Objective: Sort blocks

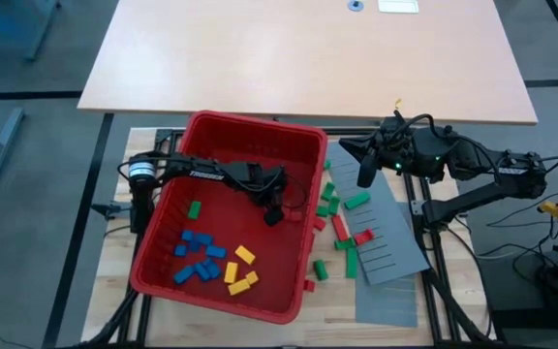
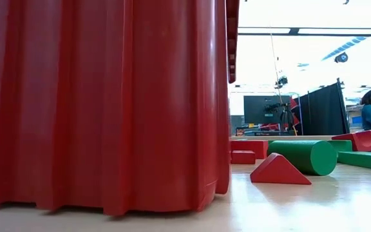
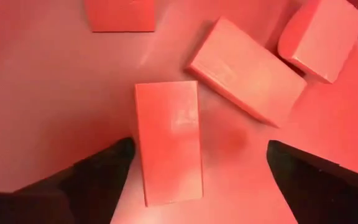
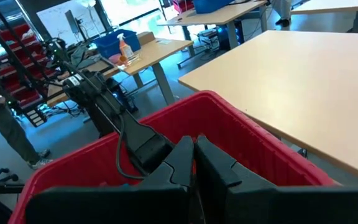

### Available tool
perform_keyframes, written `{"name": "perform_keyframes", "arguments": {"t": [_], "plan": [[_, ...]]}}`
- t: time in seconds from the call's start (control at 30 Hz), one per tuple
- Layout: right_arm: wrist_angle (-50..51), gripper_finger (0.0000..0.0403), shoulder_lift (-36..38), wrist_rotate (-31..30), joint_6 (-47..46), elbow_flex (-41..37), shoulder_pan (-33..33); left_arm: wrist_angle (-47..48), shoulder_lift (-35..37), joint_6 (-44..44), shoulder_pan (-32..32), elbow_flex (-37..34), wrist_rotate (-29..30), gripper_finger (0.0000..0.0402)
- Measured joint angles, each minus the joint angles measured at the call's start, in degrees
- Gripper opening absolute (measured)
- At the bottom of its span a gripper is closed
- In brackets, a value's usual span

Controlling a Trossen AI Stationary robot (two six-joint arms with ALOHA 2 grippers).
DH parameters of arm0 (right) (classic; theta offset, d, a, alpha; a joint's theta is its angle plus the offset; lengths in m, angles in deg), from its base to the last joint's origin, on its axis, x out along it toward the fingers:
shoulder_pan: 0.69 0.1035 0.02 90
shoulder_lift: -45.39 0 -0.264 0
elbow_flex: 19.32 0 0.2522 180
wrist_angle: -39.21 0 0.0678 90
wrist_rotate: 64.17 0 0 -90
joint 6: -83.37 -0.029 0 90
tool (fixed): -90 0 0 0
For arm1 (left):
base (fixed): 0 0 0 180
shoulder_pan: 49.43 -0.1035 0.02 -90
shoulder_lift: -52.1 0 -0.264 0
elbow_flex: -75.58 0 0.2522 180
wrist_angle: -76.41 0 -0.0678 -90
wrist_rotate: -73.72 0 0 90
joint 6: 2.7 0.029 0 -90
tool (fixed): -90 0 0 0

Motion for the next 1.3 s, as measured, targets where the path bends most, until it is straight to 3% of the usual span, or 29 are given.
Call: {"name": "perform_keyframes", "arguments": {"t": [0.13,0.43,0.63,0.8,1.13,1.3], "plan": [[0.01,0.0000,0.00,0.01,0.07,-0.02,0.00,0.30,-0.22,-0.24,-0.04,0.02,0.95,0.0337],[0.02,0.0000,0.00,0.00,0.11,0.00,0.00,1.25,-0.31,0.07,-0.24,-0.02,2.68,0.0105],[0.02,0.0000,0.00,0.00,0.50,-0.02,0.00,3.42,0.58,0.48,-0.19,0.07,2.16,0.0105],[0.01,0.0000,0.00,-0.02,1.02,-0.02,-0.02,8.48,6.38,-0.63,0.02,-0.57,1.60,0.0105],[-0.07,0.0000,0.00,-0.68,2.94,-0.07,-0.25,10.25,24.71,2.62,1.46,6.76,1.19,0.0105],[-0.23,0.0000,0.00,-0.70,3.76,-0.07,-1.04,10.48,23.64,3.84,3.45,13.69,-0.85,0.0105]]}}
